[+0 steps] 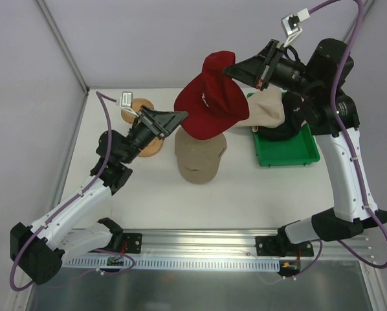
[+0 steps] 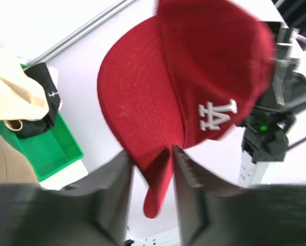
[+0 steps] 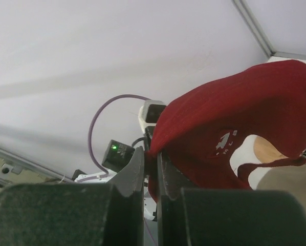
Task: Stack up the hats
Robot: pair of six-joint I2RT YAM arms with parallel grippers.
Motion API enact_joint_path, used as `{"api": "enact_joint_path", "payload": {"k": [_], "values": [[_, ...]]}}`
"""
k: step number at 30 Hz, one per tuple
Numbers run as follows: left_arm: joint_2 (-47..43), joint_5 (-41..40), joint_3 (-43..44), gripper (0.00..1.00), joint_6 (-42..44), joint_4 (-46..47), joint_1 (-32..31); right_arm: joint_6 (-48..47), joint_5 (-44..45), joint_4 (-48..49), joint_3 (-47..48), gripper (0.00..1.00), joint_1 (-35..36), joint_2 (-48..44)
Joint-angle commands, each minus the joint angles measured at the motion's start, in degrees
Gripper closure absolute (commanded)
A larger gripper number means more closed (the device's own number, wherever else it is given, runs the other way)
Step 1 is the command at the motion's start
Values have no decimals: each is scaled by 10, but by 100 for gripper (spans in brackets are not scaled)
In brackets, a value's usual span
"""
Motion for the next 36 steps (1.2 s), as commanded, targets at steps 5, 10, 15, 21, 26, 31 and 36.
{"api": "enact_joint_path", "payload": {"k": [5, 10, 15, 21, 26, 31, 36], "values": [[-23, 26, 40, 91, -20, 9, 2, -89, 93, -114, 45, 94, -15, 33], [-28, -1, 74, 100, -55, -52, 2, -173, 220, -260, 111, 73, -25, 87], [-23, -34, 104, 100, -113, -65, 2, -196, 297, -300, 124, 33, -29, 105], [-32, -90, 108, 100, -154, -93, -7, -202, 364, -304, 110, 7, -31, 80], [-39, -130, 102, 100, -166, -123, -16, -195, 365, -306, 119, 3, -33, 77], [-44, -148, 67, 100, -182, -95, -17, -183, 351, -313, 113, 3, -28, 76], [-39, -146, 33, 100, -190, -53, -17, -182, 360, -303, 104, 2, -27, 73]]}}
